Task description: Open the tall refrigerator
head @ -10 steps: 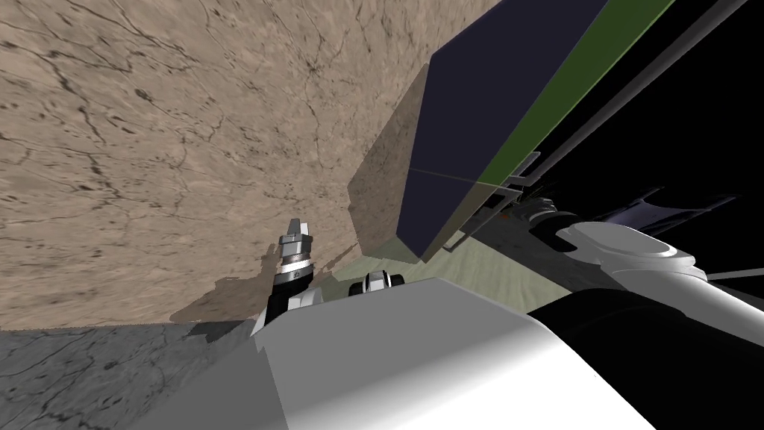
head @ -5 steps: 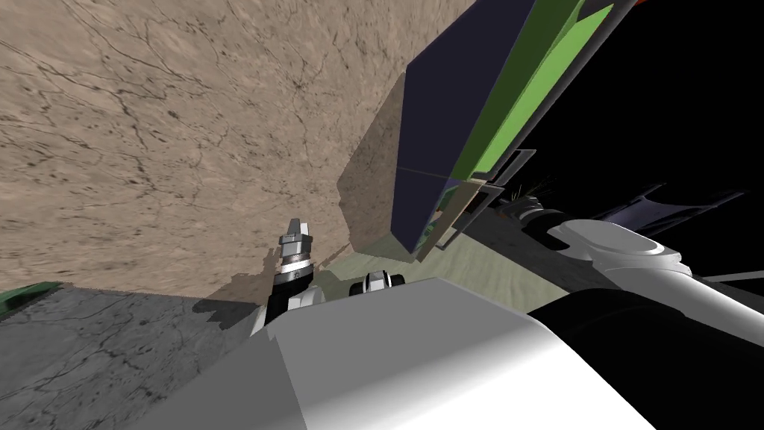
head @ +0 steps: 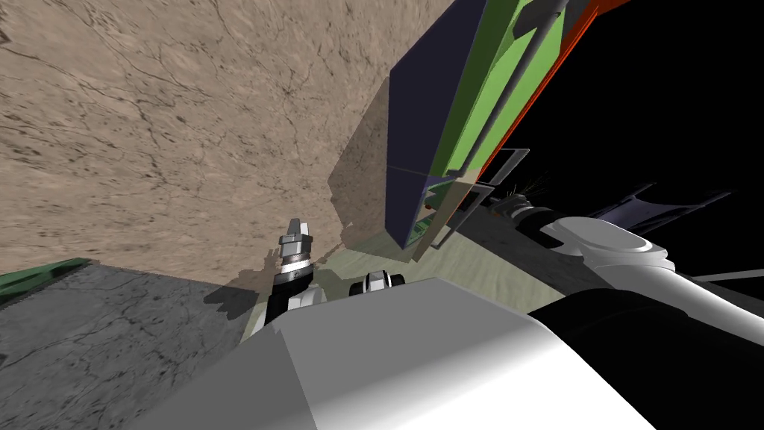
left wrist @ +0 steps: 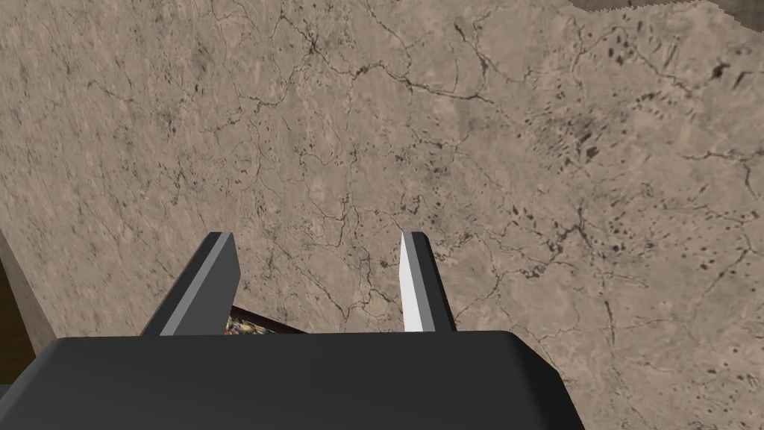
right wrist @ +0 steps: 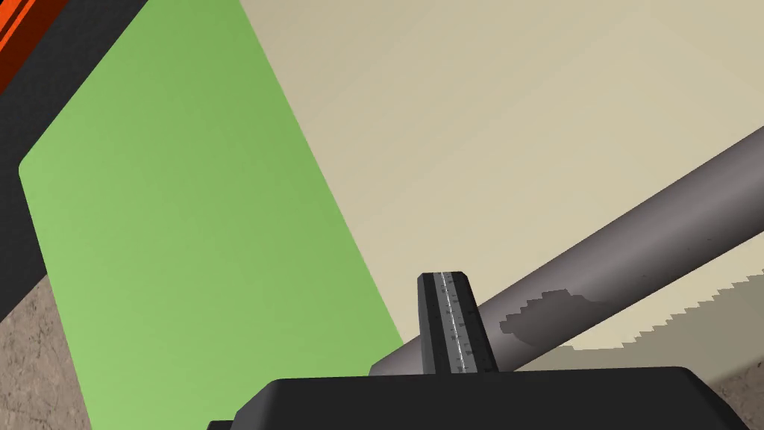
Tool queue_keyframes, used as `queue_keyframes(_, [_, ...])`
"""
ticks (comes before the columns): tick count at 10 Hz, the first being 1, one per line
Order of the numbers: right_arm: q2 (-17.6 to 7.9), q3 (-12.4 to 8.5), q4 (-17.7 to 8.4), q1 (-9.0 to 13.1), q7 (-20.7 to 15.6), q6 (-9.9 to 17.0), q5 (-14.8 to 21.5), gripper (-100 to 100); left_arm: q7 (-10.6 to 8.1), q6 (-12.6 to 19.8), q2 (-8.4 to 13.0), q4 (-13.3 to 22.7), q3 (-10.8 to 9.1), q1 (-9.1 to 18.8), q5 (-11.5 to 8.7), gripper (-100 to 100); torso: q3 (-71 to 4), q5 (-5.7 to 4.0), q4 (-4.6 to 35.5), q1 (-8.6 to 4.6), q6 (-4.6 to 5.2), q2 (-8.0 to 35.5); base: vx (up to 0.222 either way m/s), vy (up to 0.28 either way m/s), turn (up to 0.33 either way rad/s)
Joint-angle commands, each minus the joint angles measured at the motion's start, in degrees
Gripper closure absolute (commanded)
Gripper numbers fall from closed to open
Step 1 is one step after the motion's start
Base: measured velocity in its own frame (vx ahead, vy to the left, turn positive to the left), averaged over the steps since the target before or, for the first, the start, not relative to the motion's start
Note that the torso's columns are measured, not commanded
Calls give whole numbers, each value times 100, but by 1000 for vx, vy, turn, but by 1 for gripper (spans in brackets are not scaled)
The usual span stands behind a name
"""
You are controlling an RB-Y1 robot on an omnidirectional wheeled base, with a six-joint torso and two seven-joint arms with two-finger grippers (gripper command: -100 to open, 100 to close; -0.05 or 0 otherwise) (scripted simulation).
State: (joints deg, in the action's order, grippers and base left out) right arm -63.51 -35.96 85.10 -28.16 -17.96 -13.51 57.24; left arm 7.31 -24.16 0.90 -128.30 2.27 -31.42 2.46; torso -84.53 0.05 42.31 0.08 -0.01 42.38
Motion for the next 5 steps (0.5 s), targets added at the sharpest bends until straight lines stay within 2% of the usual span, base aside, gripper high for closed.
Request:
queue_keyframes(1, [50,59,211,56,-22,-102,12,100,0,0,1,0,-1,0,0,0,7,-11,3,-32,2,7,-199,-244,22])
queue_keyframes(3, [98,101,467,117,-56,-277,17,100,0,0,1,0,-1,0,0,0,-4,-8,-2,-15,1,-11,-229,-268,38])
queue_keyframes(4, [98,101,467,117,-56,-277,17,100,0,0,1,1,-1,0,0,0,0,-7,0,-14,0,-1,-204,-198,30])
queue_keyframes(5, [97,83,401,140,-78,-305,9,100,0,0,0,1,0,-1,0,0,-7,-1,-3,14,2,-17,-78,-74,1])
